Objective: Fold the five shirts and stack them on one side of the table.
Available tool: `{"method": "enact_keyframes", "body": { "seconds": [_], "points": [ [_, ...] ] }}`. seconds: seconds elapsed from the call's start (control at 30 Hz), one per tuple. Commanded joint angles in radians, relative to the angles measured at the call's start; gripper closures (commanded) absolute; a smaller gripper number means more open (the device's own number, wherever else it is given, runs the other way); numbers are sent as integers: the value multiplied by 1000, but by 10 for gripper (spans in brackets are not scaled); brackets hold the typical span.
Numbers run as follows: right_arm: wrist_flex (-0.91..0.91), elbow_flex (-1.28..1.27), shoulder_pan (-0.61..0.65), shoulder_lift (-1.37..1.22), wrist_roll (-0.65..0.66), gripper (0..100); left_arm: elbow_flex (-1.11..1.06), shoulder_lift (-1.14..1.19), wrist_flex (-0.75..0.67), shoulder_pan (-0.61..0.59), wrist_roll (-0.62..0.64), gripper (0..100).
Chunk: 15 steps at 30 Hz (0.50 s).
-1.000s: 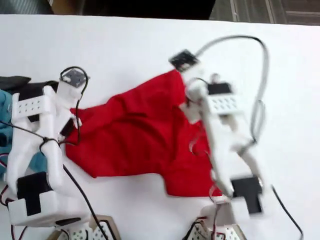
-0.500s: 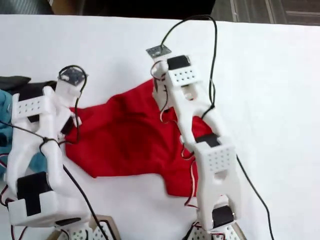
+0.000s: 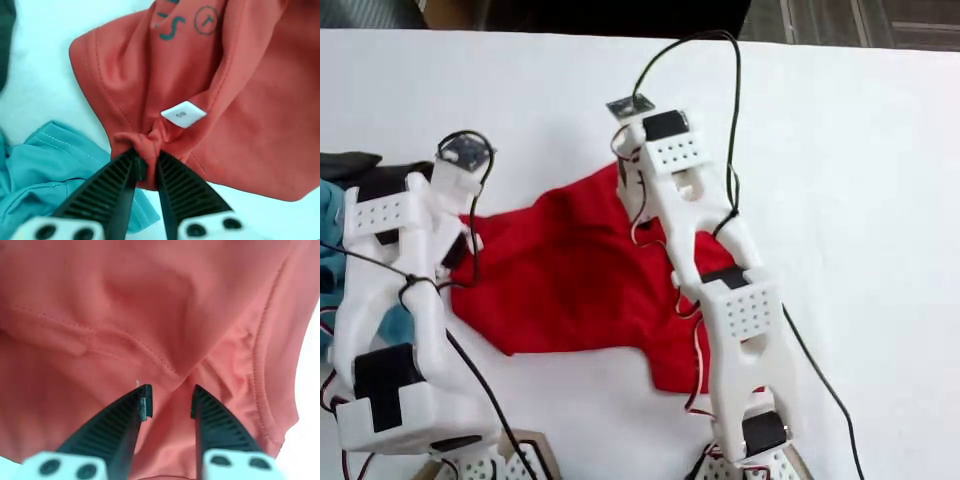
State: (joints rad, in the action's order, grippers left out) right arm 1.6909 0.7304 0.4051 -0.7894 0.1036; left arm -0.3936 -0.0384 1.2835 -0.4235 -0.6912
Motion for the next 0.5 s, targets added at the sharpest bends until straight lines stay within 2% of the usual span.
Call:
{"method": "enact_keyframes", "body": {
  "seconds": [0.0,0.47],
  "points": [
    [2,-20,2,8,-6,856,-2,-51,-9,-6,8,976],
    [-102,-109,2,7,-5,858,-4,-51,-8,-6,9,976]
  ]
}}
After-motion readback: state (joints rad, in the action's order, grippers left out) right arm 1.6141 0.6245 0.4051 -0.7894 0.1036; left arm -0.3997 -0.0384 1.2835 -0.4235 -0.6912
